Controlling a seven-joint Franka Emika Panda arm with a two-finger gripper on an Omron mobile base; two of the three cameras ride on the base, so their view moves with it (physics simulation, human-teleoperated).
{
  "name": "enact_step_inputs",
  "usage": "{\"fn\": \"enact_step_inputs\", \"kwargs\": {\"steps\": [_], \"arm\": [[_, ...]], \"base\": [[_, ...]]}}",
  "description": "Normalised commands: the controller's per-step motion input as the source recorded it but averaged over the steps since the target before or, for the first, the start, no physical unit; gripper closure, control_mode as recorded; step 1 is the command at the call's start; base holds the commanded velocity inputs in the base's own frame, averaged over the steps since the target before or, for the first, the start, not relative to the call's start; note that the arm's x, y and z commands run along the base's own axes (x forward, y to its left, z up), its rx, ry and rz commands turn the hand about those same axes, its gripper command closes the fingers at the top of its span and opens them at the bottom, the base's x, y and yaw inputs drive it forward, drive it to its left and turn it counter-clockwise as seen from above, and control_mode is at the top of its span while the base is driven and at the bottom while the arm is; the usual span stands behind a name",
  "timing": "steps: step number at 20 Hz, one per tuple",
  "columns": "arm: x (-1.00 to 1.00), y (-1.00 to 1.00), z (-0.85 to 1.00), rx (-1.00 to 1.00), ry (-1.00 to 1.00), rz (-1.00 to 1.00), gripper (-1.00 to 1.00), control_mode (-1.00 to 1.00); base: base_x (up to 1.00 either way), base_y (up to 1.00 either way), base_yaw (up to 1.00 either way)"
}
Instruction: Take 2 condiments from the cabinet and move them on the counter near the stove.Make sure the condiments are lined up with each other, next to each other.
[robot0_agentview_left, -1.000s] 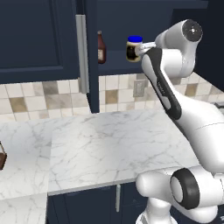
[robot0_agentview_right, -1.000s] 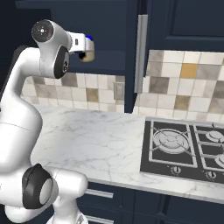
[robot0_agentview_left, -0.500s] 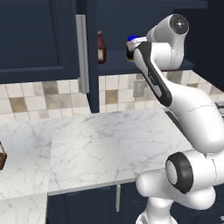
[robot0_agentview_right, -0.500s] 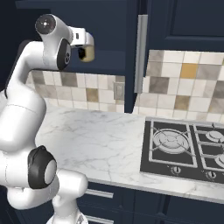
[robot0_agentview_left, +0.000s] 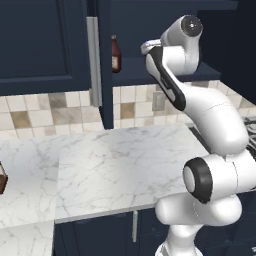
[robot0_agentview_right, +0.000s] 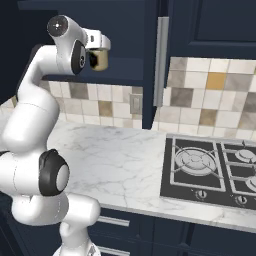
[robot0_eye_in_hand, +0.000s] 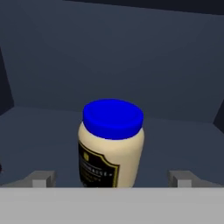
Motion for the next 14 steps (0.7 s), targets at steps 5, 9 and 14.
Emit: {"fn": "enact_step_inputs", "kwargs": {"steps": [5,9,14], "arm": [[0.42,0.01,0.0,0.0,0.0,-0.01,-1.0,-1.0],[0.35,0.03,0.0,0.0,0.0,0.0,-1.0,-1.0],[0.29,0.01,0.0,0.0,0.0,0.0,-1.0,-1.0]], "base": [[0.0,0.0,0.0],[0.0,0.0,0.0],[0.0,0.0,0.0]]}}
